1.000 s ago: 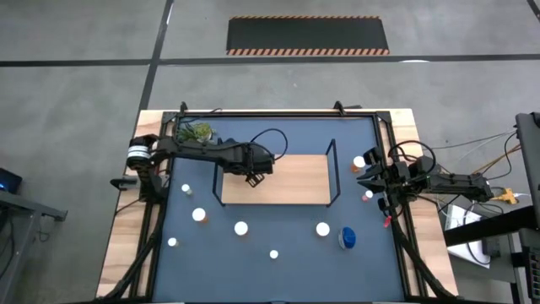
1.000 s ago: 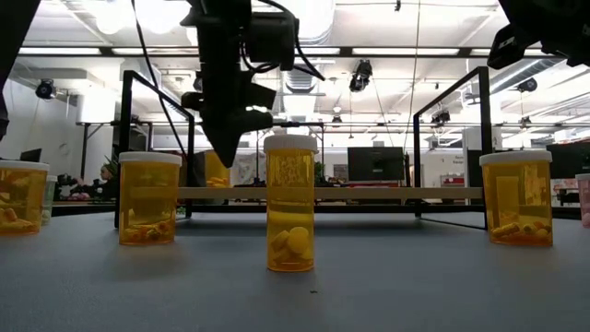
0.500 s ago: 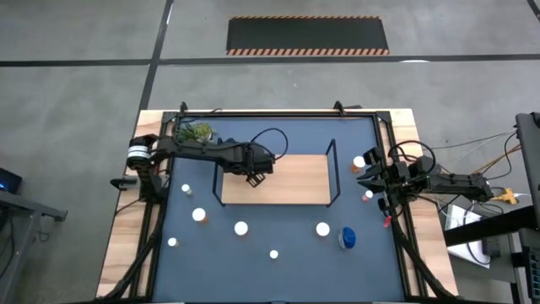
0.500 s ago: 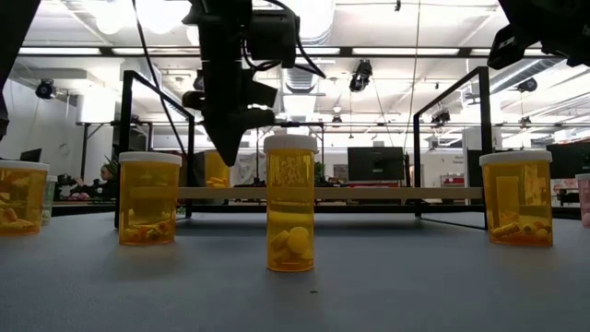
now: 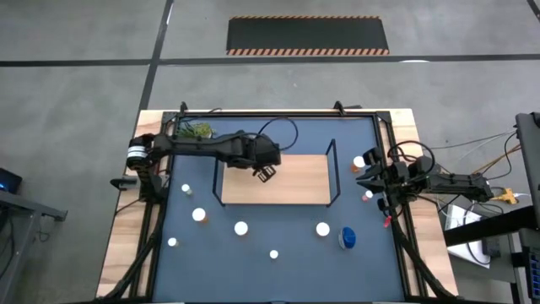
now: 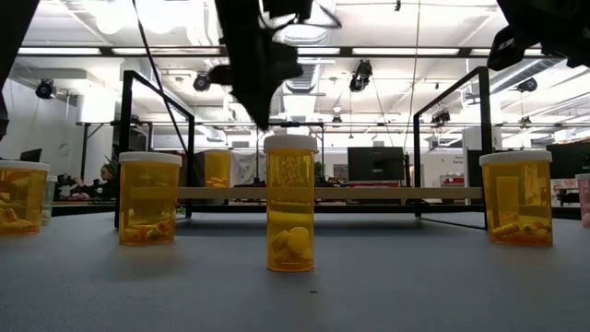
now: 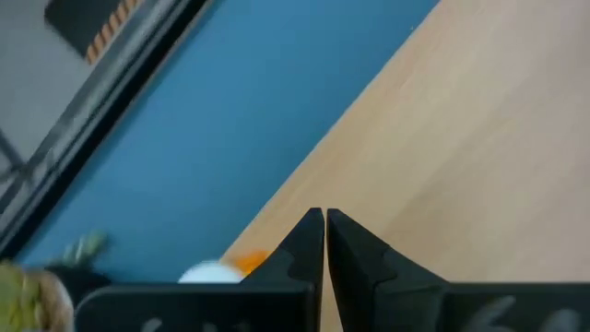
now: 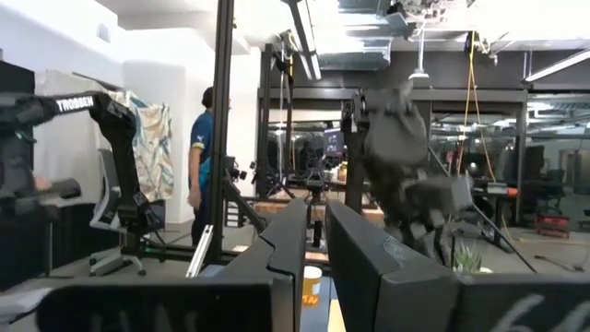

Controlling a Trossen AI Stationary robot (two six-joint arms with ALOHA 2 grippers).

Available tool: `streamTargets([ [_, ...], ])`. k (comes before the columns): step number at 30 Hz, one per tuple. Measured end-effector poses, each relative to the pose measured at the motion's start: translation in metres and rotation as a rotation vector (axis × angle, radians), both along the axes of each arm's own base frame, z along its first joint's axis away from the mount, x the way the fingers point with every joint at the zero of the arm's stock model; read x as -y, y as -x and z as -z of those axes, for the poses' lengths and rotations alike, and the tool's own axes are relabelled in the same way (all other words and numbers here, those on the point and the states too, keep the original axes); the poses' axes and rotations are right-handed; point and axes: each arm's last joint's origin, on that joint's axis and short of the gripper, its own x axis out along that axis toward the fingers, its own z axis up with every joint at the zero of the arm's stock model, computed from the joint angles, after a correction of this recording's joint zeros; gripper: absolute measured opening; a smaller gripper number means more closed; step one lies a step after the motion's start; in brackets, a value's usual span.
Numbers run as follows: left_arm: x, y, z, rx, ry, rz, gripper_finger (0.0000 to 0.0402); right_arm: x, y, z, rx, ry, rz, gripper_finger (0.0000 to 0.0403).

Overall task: Pick and place medicine bottles onto shelf by color
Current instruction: Put the blue pill bottle on to the shelf

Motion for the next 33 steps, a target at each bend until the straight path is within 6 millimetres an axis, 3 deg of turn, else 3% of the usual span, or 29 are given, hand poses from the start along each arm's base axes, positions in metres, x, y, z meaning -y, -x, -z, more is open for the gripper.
streamTargets([
  [4, 0.03, -0.014, -0.015, 0.071, -0.058, 0.216, 0.0, 0.0, -0.001, 0.003, -0.03, 0.028, 0.01, 0.0038],
  [8, 0.079, -0.024, -0.028, 0.147, -0.16, 0.507, 0.0, 0.0, -0.001, 0.004, -0.033, 0.039, 0.014, 0.0038],
  [13, 0.133, -0.016, -0.032, 0.162, -0.247, 0.781, 0.0, 0.0, 0.0, 0.001, -0.001, 0.025, 0.009, 0.0038],
  [17, 0.16, -0.006, -0.035, 0.165, -0.291, 0.907, 0.0, 0.0, 0.0, 0.0, 0.013, 0.032, 0.012, 0.0038],
  [22, 0.175, 0.002, -0.036, 0.144, -0.331, 1.003, 0.0, 0.0, 0.001, -0.002, 0.029, 0.019, 0.007, 0.0038],
  [27, 0.171, 0.013, -0.035, 0.132, -0.346, 1.037, 0.0, 0.0, 0.005, -0.013, 0.129, -0.081, -0.038, 0.0038],
  [33, 0.16, 0.04, -0.032, 0.202, -0.37, 1.048, 0.0, 0.0, 0.003, -0.022, 0.126, -0.123, -0.068, 0.0038],
])
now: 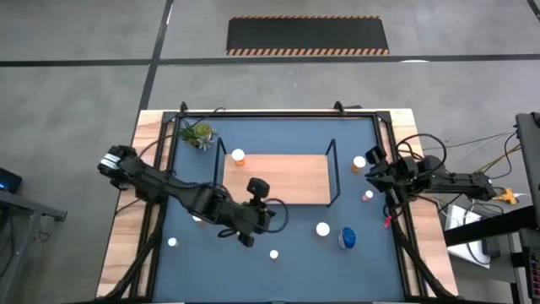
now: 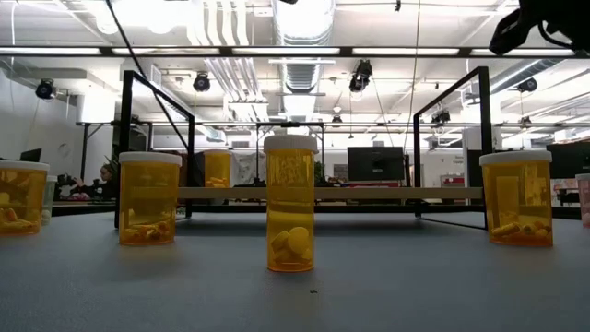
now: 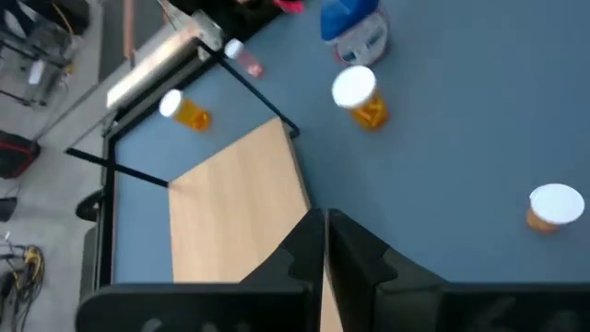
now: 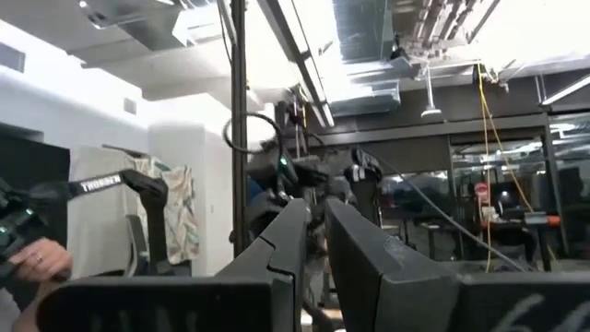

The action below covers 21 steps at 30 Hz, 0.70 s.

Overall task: Pick and place medicine bottles onto shelf by color
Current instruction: Put the blue pill bottle on to the shelf

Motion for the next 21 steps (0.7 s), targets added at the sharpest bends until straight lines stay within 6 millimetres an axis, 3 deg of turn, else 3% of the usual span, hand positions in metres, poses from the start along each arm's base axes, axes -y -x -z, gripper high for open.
streamTargets([
  [11, -0.021, 0.048, 0.008, 0.231, 0.016, 0.04, 0.0, 0.001, -0.024, -0.049, -0.056, 0.057, 0.031, 0.0038],
  [17, -0.031, 0.068, 0.006, 0.305, 0.01, 0.038, 0.0, 0.002, -0.062, -0.073, -0.305, 0.052, 0.023, 0.0038],
  [21, -0.036, 0.079, 0.003, 0.324, 0.011, 0.026, 0.0, 0.001, -0.072, -0.096, -0.471, 0.041, 0.004, 0.0038],
])
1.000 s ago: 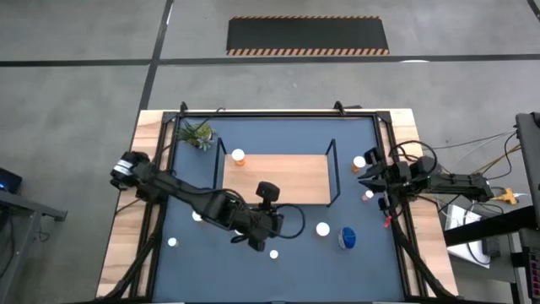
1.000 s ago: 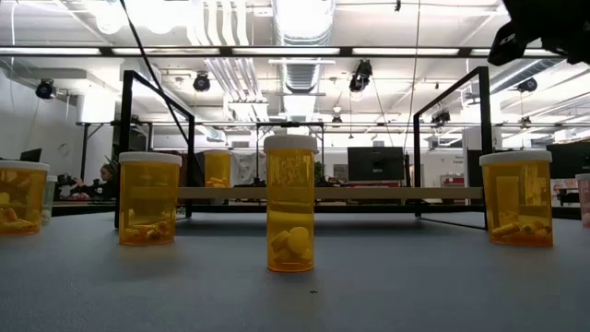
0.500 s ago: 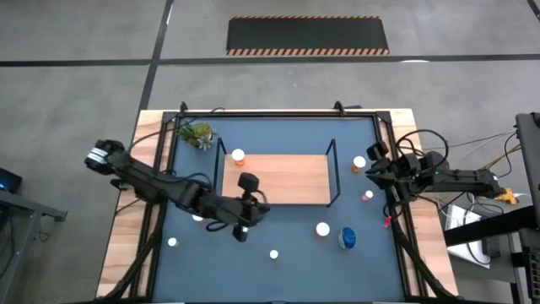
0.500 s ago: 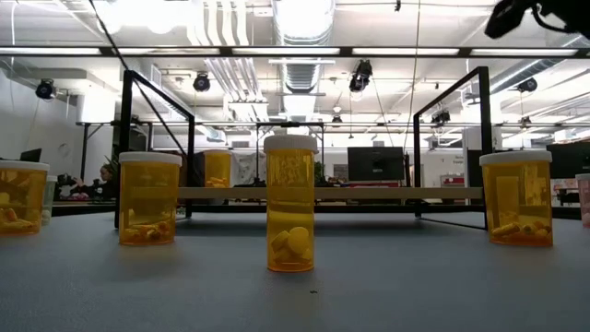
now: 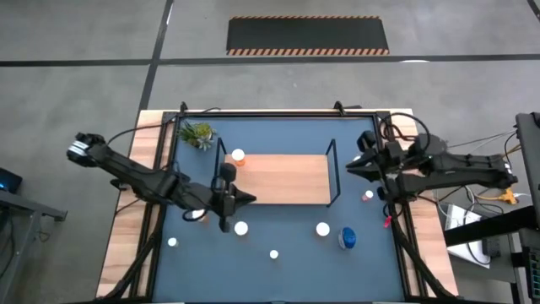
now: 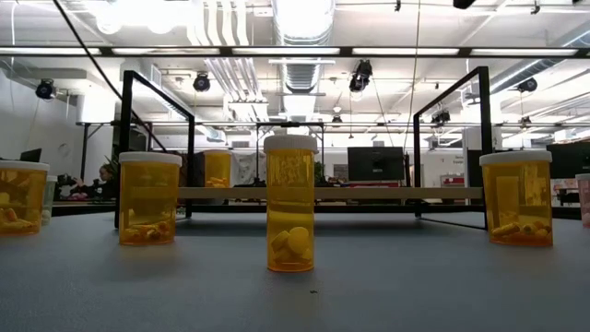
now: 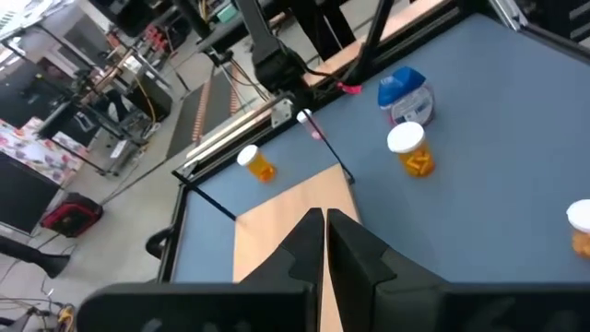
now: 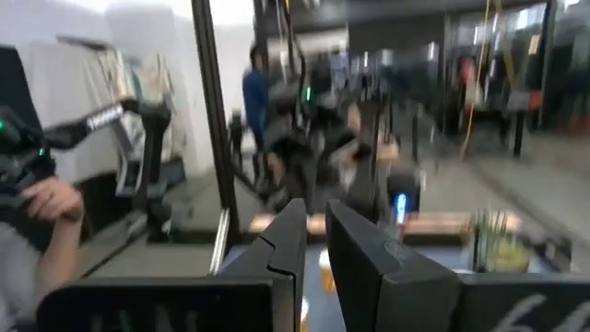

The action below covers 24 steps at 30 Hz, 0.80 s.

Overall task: Pick and place medicine bottles onto shelf by color
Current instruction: Put the blue pill bottle on to the shelf

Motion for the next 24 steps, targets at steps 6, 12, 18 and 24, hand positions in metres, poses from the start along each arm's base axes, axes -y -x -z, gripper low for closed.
streamTargets([
  [6, -0.005, 0.011, -0.004, 0.025, -0.006, 0.005, 0.0, -0.004, -0.005, -0.031, -0.209, -0.165, -0.013, 0.0038],
  [12, -0.007, 0.015, -0.002, 0.024, -0.038, 0.01, 0.0, -0.016, -0.014, -0.046, -0.381, -0.316, -0.052, 0.0038],
  [18, -0.007, 0.015, -0.003, 0.024, -0.04, 0.008, 0.0, -0.034, -0.012, -0.06, -0.593, -0.444, -0.086, 0.0038],
  [24, -0.007, 0.015, -0.005, 0.036, -0.06, -0.018, 0.0, -0.053, -0.009, -0.055, -0.901, -0.665, 0.002, 0.0038],
])
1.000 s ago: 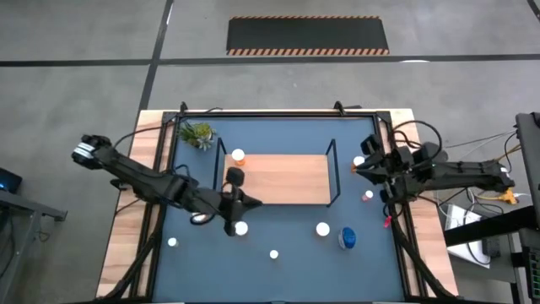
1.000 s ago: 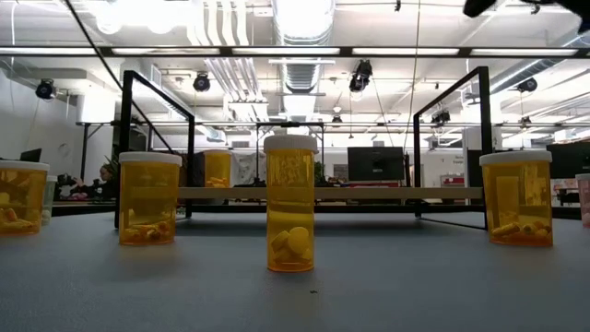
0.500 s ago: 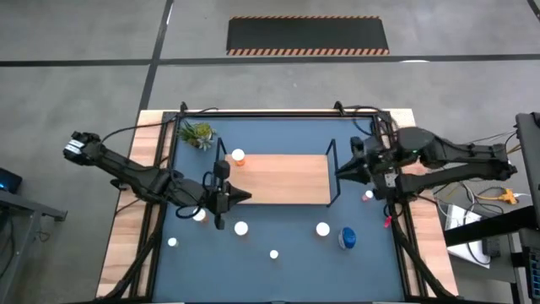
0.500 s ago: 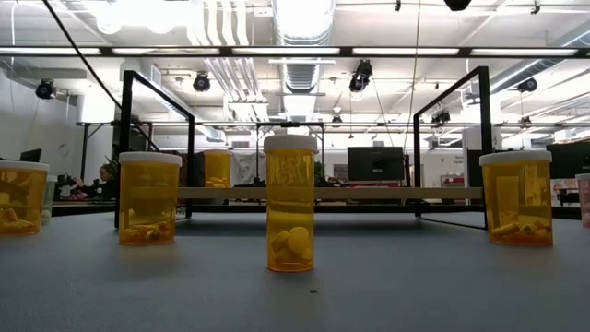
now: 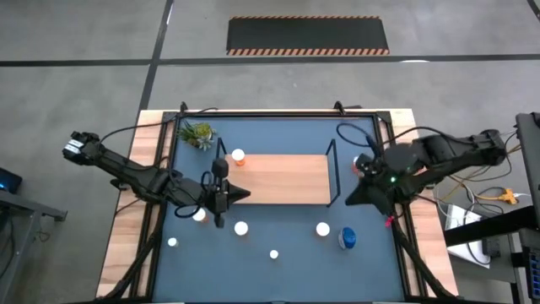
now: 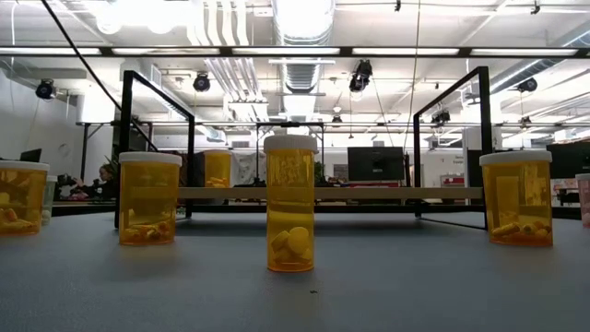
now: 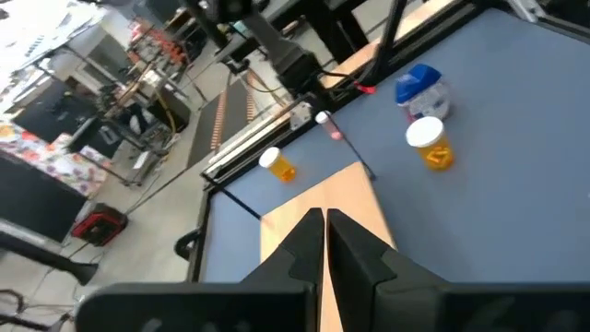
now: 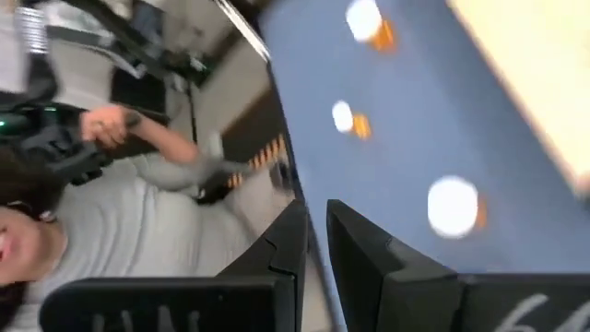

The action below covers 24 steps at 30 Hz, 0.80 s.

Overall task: Pick and place medicine bottles onto shelf by color
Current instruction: Put the blue pill bottle on to the shelf

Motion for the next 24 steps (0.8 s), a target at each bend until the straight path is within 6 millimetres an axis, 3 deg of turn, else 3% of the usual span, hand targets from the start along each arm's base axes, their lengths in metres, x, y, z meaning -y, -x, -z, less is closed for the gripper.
streamTargets([
  [7, -0.001, 0.0, -0.001, 0.007, -0.009, -0.035, 0.0, -0.034, -0.001, 0.033, -0.439, -0.119, 0.146, 0.0038],
  [12, -0.001, 0.001, 0.0, 0.001, -0.012, -0.035, 0.0, -0.064, -0.002, 0.056, -0.666, -0.051, 0.15, 0.0038],
  [19, -0.001, 0.001, 0.0, 0.001, -0.02, -0.033, 0.0, -0.101, -0.014, 0.082, -0.64, 0.289, -0.216, 0.0033],
  [24, -0.001, 0.0, -0.001, 0.011, -0.015, -0.033, 0.0, -0.119, -0.03, 0.096, -0.485, 0.546, -0.666, 0.0011],
])
